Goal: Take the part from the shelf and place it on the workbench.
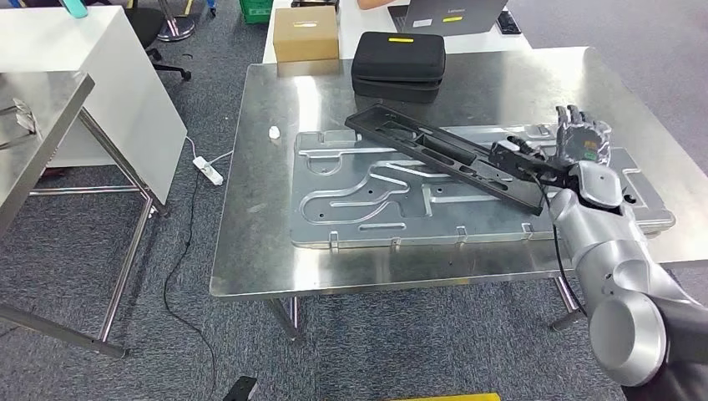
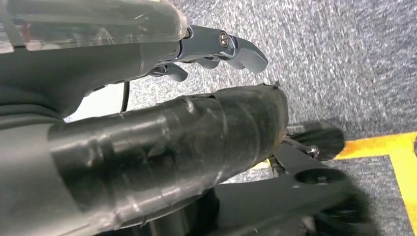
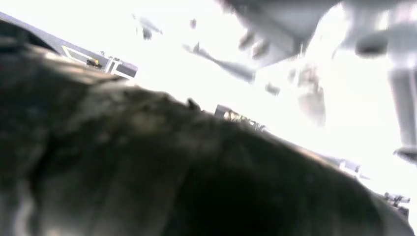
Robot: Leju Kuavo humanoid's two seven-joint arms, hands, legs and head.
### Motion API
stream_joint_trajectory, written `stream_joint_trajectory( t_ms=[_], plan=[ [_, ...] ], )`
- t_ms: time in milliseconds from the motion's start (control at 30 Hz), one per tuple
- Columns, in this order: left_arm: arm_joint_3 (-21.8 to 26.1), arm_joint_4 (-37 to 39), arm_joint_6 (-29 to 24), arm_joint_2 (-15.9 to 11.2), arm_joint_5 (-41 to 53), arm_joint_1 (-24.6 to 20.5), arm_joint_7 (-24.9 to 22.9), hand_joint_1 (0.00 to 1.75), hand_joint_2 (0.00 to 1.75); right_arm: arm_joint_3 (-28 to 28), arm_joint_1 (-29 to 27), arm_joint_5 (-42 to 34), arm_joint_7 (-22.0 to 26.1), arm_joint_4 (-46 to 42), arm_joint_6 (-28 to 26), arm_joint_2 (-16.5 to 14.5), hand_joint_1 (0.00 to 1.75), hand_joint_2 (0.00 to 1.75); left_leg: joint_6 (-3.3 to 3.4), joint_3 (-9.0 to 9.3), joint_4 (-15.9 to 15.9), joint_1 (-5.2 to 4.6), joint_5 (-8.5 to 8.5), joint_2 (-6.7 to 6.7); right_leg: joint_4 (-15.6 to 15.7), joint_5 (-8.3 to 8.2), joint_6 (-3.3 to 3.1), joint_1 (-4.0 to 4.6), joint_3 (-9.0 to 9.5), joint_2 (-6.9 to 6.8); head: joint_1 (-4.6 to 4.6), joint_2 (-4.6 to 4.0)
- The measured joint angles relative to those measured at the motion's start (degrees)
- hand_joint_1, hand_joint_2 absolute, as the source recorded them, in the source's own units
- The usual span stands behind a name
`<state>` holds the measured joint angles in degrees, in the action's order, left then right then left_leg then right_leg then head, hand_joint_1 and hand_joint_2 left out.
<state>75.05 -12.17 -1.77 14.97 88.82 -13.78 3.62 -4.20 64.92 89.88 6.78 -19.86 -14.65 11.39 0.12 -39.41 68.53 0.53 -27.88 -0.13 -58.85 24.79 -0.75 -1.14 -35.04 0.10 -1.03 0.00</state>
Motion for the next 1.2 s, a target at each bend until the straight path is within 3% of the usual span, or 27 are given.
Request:
stream_joint_trajectory(
  t_ms=[67, 100, 233, 300, 367, 400, 433, 467, 500, 567, 600, 667, 767, 800, 867, 900, 933, 967, 1000, 1067, 1133, 1200],
  plan=[
    [0.05, 0.0, -0.02, -0.19, -0.02, -0.03, 0.05, 0.0, 0.0, 0.05, 2.54, 0.0, 0.08, -0.45, 1.33, 0.45, 0.0, 0.0, 0.5, 3.48, -7.19, -0.17, 2.59, -0.01, -0.24, 0.17, 0.42, 0.18, -0.11, 0.06, 0.03, 0.0],
    [0.08, 0.0, -0.03, -0.25, -0.02, -0.02, 0.07, 0.0, 0.0, 0.08, 3.65, 0.0, 0.1, -0.6, 1.9, 0.69, 0.0, 0.0, 0.75, 4.31, -9.0, -0.25, 2.93, -0.02, -0.28, 0.19, 0.69, 0.3, -0.17, 0.06, 0.05, 0.0],
    [0.12, 0.0, -0.06, -0.32, -0.03, 0.2, 0.08, 0.0, 0.0, 0.2, 5.92, 0.0, 0.07, -1.21, 2.77, 1.45, 0.0, 0.0, 2.04, 4.73, -10.28, -0.19, 3.25, 0.05, -0.77, 0.66, 1.97, 0.19, -0.47, -0.01, 0.08, 0.0],
    [0.13, 0.0, -0.13, -0.32, -0.02, 0.12, 0.09, 0.0, 0.0, 0.22, 6.49, 0.0, 0.07, -1.36, 2.77, 1.76, 0.0, 0.0, 2.68, 4.91, -10.79, 0.0, 3.61, 0.1, -5.23, 3.34, 2.42, 0.05, -2.48, -0.04, 0.09, 0.0],
    [0.14, 0.0, -0.2, -0.33, -0.01, 0.15, 0.08, 0.0, 0.0, 0.22, 6.66, 0.0, 0.06, -1.35, 2.76, 2.04, 0.0, 0.0, 2.91, 4.87, -10.8, -0.04, 3.63, 0.05, -12.63, 6.54, 2.77, -0.01, -6.01, -0.03, 0.09, 0.0],
    [0.14, 0.0, -0.22, -0.34, 0.0, 0.2, 0.08, 0.0, 0.0, 0.22, 6.55, 0.0, 0.06, -1.34, 2.74, 2.11, 0.0, 0.0, 2.94, 4.86, -10.75, -0.06, 3.6, 0.03, -15.16, 7.11, 2.89, -0.06, -7.33, -0.04, 0.09, 0.0],
    [0.14, 0.0, -0.25, -0.35, 0.02, 0.24, 0.07, 0.0, 0.0, 0.22, 6.42, 0.0, 0.07, -1.34, 2.71, 2.14, 0.0, 0.0, 2.93, 4.86, -10.65, -0.07, 3.53, 0.02, -15.69, 6.61, 2.94, -0.11, -7.76, -0.05, 0.09, 0.0],
    [0.14, 0.0, -0.27, -0.35, 0.06, 0.24, 0.07, 0.0, 0.0, 0.22, 6.33, 0.0, 0.07, -1.34, 2.63, 2.14, 0.0, 0.0, 2.88, 4.86, -10.51, -0.07, 3.42, 0.02, -13.92, 5.07, 2.91, -0.15, -7.06, -0.07, 0.09, 0.0],
    [0.14, 0.0, -0.29, -0.33, 0.1, 0.22, 0.08, 0.0, 0.0, 0.22, 6.29, 0.0, 0.08, -1.34, 2.51, 2.14, 0.0, 0.0, 2.77, 4.88, -10.32, -0.07, 3.25, 0.01, -10.34, 2.89, 2.8, -0.17, -5.43, -0.08, 0.09, 0.0],
    [0.14, 0.0, -0.34, -0.3, 0.15, 0.12, 0.08, 0.0, 0.0, 0.24, 6.25, 0.0, 0.08, -1.33, 2.11, 2.12, 0.0, 0.0, 2.41, 4.73, -9.96, -0.16, 2.93, -0.03, -3.18, 0.16, 2.37, 0.01, -2.08, -0.1, 0.09, 0.0],
    [0.14, 0.0, -0.35, -0.29, 0.16, 0.07, 0.09, 0.0, 0.0, 0.26, 6.15, 0.0, 0.08, -1.33, 1.91, 2.09, 0.0, 0.0, 2.14, 4.58, -9.86, -0.25, 2.88, -0.05, -1.21, -0.26, 2.14, 0.16, -1.19, -0.09, 0.08, 0.0],
    [0.14, 0.0, -0.4, -0.31, 0.16, 0.03, 0.08, 0.0, 0.0, 0.28, 5.78, 0.0, 0.03, -1.31, 1.67, 2.05, 0.0, 0.0, 1.63, 4.32, -9.83, -0.4, 2.96, -0.09, -0.35, -0.16, 1.74, 0.46, -0.98, -0.02, 0.08, 0.0],
    [0.14, 0.0, -0.46, -0.33, 0.16, -0.02, 0.07, 0.0, 0.0, 0.32, 5.33, 0.0, -0.01, -1.32, 1.61, 2.02, 0.0, 0.0, 0.8, 3.74, -8.4, -0.49, 1.76, -0.11, -0.02, -0.4, 0.9, -0.01, -0.78, -0.04, 0.05, 0.0],
    [0.14, 0.0, -0.48, -0.34, 0.16, -0.06, 0.07, 0.0, 0.0, 0.34, 5.3, 0.0, -0.01, -1.33, 1.61, 1.99, 0.0, 0.0, 0.55, 2.71, -6.06, -0.46, 0.34, -0.1, 0.13, -0.43, 0.57, -0.16, -0.65, -0.11, 0.05, 0.0],
    [0.14, 0.0, -0.48, -0.35, 0.16, -0.03, 0.07, 0.0, 0.0, 0.37, 5.18, 0.0, -0.01, -1.34, 1.61, 1.94, 0.0, 0.0, 0.24, -1.07, 1.97, -0.3, -3.43, -0.06, 0.16, -0.35, 0.17, -0.13, -0.57, -0.24, 0.01, 0.0],
    [0.14, 0.0, -0.47, -0.35, 0.15, 0.04, 0.07, 0.0, 0.0, 0.37, 5.05, 0.0, -0.01, -1.33, 1.61, 1.93, 0.0, 0.0, 0.15, -2.89, 5.62, -0.26, -4.6, -0.06, 0.14, -0.31, 0.12, -0.1, -0.56, -0.25, 0.02, 0.0],
    [0.14, 0.0, -0.47, -0.35, 0.14, 0.12, 0.07, 0.0, 0.0, 0.37, 4.9, 0.0, -0.01, -1.33, 1.62, 1.92, 0.0, 0.0, 0.1, -3.92, 7.53, -0.24, -4.74, -0.06, 0.12, -0.29, 0.1, -0.09, -0.52, -0.23, 0.02, 0.0],
    [0.14, 0.0, -0.47, -0.36, 0.13, 0.18, 0.07, 0.0, 0.0, 0.37, 4.79, 0.0, -0.01, -1.32, 1.63, 1.89, 0.0, 0.0, 0.13, -3.75, 6.94, -0.24, -3.67, -0.06, 0.1, -0.27, 0.1, -0.08, -0.46, -0.19, 0.02, 0.0],
    [0.14, 0.0, -0.47, -0.38, 0.11, 0.2, 0.06, 0.0, 0.0, 0.37, 4.72, 0.0, -0.04, -1.32, 1.63, 1.85, 0.0, 0.0, 0.25, -2.36, 3.92, -0.24, -1.68, -0.05, 0.08, -0.22, 0.14, -0.09, -0.34, -0.13, 0.02, 0.0],
    [0.14, 0.0, -0.5, -0.43, 0.07, 0.15, 0.04, 0.0, 0.0, 0.37, 4.68, 0.0, -0.17, -1.33, 1.63, 1.74, 0.0, 0.0, 0.7, 1.82, -4.69, -0.31, 2.06, -0.05, 0.02, -0.05, 0.39, 0.01, -0.17, -0.04, 0.02, 0.0],
    [0.14, 0.0, -0.53, -0.47, 0.05, 0.14, 0.01, 0.0, 0.0, 0.37, 4.67, 0.0, -0.33, -1.32, 1.62, 1.68, 0.0, 0.0, 1.11, 4.07, -9.42, -0.43, 3.24, -0.07, -0.07, 0.02, 0.87, 0.24, -0.22, -0.03, 0.07, 0.0],
    [0.14, 0.0, -0.53, -0.48, 0.13, 0.2, -0.03, 0.0, 0.0, 0.37, 4.56, 0.0, -0.37, -1.32, 1.55, 1.62, 0.0, 0.0, 1.55, 4.23, -9.98, -0.5, 3.26, -0.08, 0.06, -0.09, 1.51, 0.3, -0.24, -0.03, 0.09, 0.0]
  ],
)
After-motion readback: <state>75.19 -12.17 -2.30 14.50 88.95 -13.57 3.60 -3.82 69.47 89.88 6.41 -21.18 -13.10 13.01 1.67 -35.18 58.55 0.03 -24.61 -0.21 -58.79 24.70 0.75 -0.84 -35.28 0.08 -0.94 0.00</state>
